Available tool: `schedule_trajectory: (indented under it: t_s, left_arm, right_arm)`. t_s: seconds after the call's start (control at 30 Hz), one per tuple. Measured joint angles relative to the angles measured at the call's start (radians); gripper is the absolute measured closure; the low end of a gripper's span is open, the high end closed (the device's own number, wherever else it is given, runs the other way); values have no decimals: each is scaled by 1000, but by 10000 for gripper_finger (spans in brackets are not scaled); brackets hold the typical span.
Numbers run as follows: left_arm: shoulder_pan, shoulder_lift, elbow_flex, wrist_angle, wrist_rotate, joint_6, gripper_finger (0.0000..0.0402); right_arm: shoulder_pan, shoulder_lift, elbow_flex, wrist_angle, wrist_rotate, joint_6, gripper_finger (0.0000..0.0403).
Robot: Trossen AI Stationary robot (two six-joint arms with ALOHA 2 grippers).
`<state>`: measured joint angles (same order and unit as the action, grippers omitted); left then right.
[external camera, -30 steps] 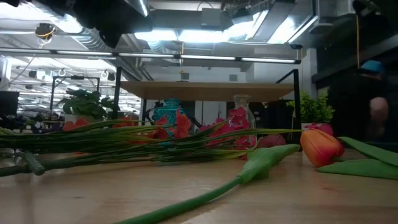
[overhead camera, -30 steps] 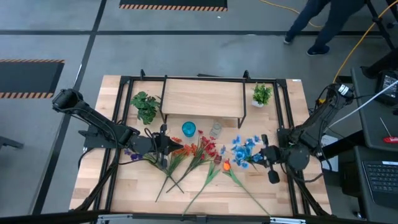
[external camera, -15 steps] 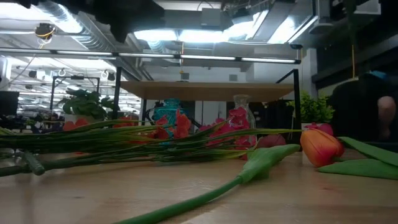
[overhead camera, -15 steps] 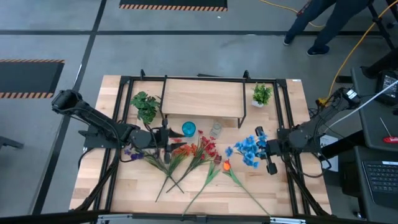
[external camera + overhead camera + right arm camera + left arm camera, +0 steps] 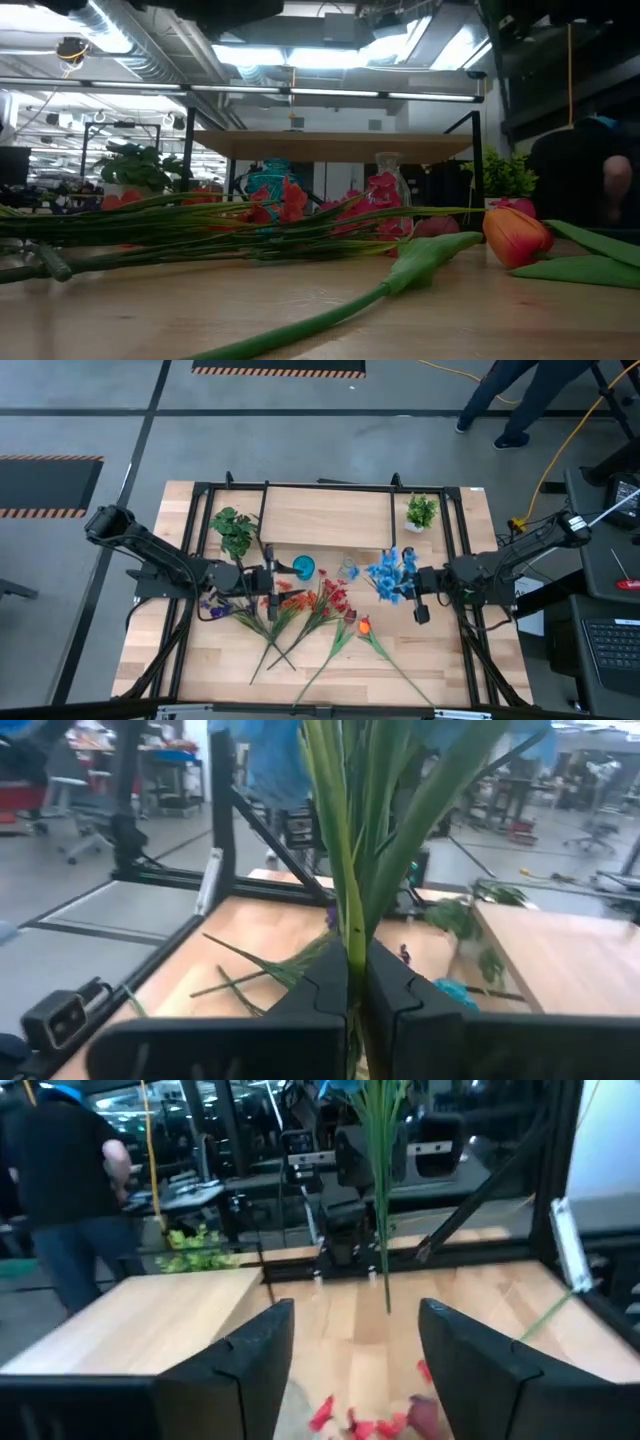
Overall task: Pick and place flowers into a vace then onto a shelf
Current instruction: Put the blue flowers into the blue vase
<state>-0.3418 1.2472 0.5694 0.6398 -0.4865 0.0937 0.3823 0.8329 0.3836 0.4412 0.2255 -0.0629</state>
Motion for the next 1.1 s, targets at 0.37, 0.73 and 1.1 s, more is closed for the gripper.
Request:
schedule_trajectory:
  t_s: [0.37, 0.73, 1.1]
  left_arm:
    - [116, 198, 50, 224, 193, -44, 194]
    - [175, 388, 259, 223, 300, -22, 194]
    - [200, 464, 371, 162, 394, -54, 194]
  right_arm:
    - [-95, 137, 0, 226, -97, -55, 398]
    - [-170, 214, 19, 350, -257, -53, 398]
    - [-211, 340, 105, 348, -308, -98, 398]
